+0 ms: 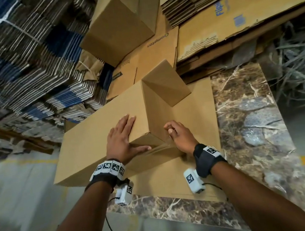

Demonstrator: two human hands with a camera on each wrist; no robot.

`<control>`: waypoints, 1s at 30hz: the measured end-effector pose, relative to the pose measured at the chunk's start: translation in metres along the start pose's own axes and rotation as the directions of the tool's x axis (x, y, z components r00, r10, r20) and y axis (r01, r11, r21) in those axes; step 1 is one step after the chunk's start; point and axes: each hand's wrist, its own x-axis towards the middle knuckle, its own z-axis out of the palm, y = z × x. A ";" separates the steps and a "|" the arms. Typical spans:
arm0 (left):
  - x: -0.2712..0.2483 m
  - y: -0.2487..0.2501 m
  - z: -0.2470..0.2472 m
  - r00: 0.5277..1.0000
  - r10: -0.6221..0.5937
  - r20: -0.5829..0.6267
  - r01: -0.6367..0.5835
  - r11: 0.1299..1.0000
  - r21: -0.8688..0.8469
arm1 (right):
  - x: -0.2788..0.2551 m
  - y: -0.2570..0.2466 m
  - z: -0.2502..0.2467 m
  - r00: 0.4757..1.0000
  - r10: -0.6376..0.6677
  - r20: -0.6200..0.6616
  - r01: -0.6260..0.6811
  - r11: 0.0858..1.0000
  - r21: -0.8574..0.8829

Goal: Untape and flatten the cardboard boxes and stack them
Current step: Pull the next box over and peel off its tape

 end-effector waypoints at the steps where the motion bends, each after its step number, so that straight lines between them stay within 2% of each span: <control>1: 0.000 0.000 0.001 1.000 0.005 -0.009 -0.005 1.000 0.002 | 0.000 0.001 0.001 1.000 -0.008 -0.016 0.008 1.000 0.001; 6: 0.000 -0.001 0.003 1.000 0.009 -0.016 -0.009 1.000 0.013 | -0.004 0.006 0.007 0.997 -0.050 -0.061 0.050 0.999 0.004; 11: -0.001 0.001 0.002 1.000 0.008 -0.021 -0.008 1.000 0.016 | -0.003 0.012 -0.007 0.998 -0.062 -0.022 0.062 0.997 -0.041; 14: -0.002 0.002 0.002 1.000 0.010 -0.029 -0.010 1.000 0.012 | -0.004 0.012 -0.009 0.995 -0.025 -0.098 0.028 0.999 0.032; 17: -0.002 0.001 0.002 0.999 0.015 -0.034 -0.015 1.000 0.003 | -0.006 0.013 -0.006 0.996 0.046 -0.078 -0.037 0.993 0.114; 20: -0.001 0.000 0.003 0.999 0.022 -0.038 -0.022 1.000 0.007 | -0.008 0.016 -0.004 0.999 -0.032 0.002 0.032 0.992 0.119; 25: 0.000 0.001 0.002 0.999 0.015 -0.044 -0.015 1.000 -0.012 | -0.006 0.022 0.001 0.986 -0.143 -0.086 0.142 0.990 -0.008; 28: 0.000 0.001 0.001 0.999 0.012 -0.039 -0.013 1.000 -0.018 | -0.014 0.027 0.003 0.983 -0.110 -0.145 0.111 0.994 -0.002; 30: 0.000 0.002 0.000 0.999 0.010 -0.037 -0.011 1.000 -0.019 | -0.025 0.028 0.003 0.987 -0.028 -0.159 0.046 0.993 0.107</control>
